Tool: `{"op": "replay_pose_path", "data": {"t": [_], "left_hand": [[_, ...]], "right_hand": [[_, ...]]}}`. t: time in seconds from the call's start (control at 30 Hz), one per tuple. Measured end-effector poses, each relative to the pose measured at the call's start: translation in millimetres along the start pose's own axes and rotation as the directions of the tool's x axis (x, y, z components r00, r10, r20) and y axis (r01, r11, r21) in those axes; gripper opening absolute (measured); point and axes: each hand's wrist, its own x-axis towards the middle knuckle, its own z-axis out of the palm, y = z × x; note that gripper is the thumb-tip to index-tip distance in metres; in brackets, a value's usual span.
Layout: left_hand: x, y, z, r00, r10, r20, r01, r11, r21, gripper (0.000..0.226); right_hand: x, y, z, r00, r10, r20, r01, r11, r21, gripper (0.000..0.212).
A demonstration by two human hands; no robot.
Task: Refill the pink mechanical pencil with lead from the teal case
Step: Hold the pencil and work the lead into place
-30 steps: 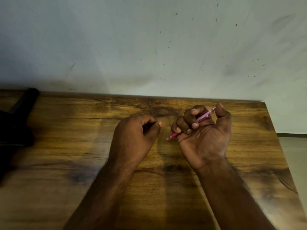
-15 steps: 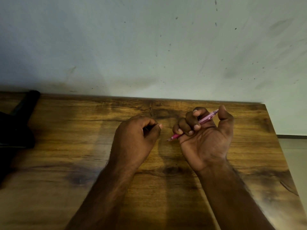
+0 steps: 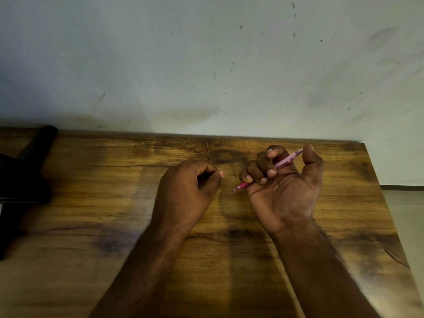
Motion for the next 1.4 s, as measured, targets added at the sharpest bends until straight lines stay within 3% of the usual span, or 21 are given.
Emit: {"op": "replay_pose_path", "data": {"t": [0.77, 1.4], "left_hand": [[-0.6, 2.1, -1.6, 1.000, 0.009, -0.009, -0.009, 1.000, -0.027, 0.013], [-0.2, 2.0, -0.8, 1.000, 0.004, -0.008, -0.004, 1.000, -0.019, 0.012]], "right_hand": [[0.3, -1.2, -0.2, 1.000, 0.009, -0.008, -0.008, 0.998, 0.057, 0.059], [0.5, 0.3, 1.7, 0.999, -0.037, -0.008, 0.037, 0.997, -0.071, 0.058]]}}
